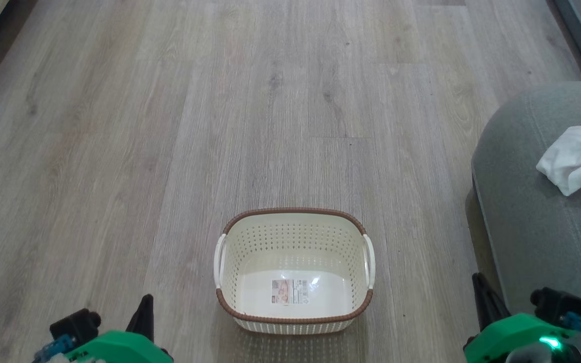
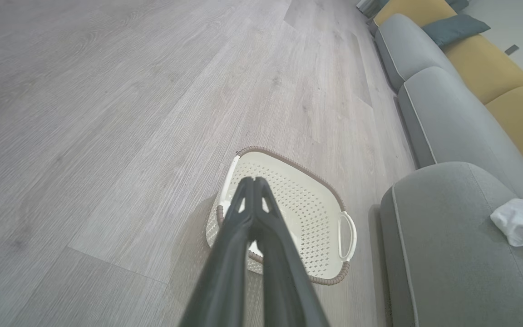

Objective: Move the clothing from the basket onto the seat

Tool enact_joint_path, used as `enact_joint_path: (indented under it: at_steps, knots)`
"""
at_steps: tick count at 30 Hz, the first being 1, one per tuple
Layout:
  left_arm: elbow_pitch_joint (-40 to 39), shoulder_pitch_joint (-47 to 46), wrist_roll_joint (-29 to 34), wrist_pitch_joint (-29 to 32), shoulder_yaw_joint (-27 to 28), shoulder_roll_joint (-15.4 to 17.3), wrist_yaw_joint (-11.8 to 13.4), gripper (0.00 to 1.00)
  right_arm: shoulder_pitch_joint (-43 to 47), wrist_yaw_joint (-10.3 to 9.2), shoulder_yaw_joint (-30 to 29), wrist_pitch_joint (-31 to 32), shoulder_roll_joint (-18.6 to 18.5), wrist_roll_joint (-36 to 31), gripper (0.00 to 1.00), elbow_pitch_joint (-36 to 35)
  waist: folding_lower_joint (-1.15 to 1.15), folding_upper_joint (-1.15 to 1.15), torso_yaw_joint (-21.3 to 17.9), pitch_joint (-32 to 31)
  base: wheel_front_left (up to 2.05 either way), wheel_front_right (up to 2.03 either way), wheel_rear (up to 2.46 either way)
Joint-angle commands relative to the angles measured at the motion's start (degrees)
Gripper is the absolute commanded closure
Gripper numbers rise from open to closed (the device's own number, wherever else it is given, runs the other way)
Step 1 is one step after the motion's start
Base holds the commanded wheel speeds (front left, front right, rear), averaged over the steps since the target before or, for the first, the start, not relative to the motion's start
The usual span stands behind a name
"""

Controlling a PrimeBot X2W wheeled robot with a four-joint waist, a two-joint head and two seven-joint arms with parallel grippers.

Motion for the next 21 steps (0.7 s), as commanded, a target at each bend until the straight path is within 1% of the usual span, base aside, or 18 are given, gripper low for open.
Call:
enact_joint_path:
  at_steps: [1, 21]
  knots:
    - [-2.29, -3.16, -1.42, 0.28, 1.57, 0.03, -0.4, 1.0, -3.33, -0.01, -0.15, 0.46, 0.05, 1.87, 1.0, -2.17, 0.0, 0.0, -0.05, 0.03, 0.0, 0.0, 0.0]
    - [-4.09, -4.07, -12.14, 3.41, 4.11, -0.56, -1.84, 1.0, -4.25, -0.01, -1.12, 3.61, 0.18, 15.55, 1.0, -4.14, 0.0, 0.0, -0.78, 0.4, 0.0, 0.0, 0.0]
